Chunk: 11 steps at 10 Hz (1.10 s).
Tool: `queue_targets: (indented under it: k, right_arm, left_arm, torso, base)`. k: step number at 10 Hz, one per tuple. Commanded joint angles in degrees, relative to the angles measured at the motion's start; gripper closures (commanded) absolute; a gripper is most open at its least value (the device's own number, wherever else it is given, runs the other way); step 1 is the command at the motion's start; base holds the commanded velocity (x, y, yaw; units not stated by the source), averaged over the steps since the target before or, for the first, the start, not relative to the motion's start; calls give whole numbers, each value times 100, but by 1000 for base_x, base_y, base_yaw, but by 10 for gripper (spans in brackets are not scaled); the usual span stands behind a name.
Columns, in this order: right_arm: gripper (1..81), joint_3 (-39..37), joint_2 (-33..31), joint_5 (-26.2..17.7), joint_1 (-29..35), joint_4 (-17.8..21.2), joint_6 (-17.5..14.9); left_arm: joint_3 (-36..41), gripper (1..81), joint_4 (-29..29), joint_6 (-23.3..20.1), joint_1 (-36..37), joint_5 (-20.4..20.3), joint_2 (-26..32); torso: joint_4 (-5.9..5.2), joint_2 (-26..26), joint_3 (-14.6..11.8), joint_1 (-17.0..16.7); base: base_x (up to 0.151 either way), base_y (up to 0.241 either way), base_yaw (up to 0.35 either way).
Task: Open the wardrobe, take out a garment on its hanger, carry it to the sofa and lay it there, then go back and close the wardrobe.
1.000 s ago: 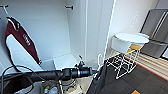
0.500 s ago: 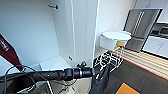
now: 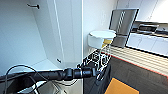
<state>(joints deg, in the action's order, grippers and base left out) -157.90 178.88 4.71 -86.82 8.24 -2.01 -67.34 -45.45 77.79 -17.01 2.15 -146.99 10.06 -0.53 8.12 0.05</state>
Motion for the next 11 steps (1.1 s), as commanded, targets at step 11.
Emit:
queue_targets:
  k: [11]
  right_arm:
    - [10, 59, 53, -356, 187, -15, -27]
  left_arm:
    - [607, 811, -289, -71, 747, -241, 486]
  torso:
    - [0, 0, 0, 0]
  base:
    - [0, 0, -345]
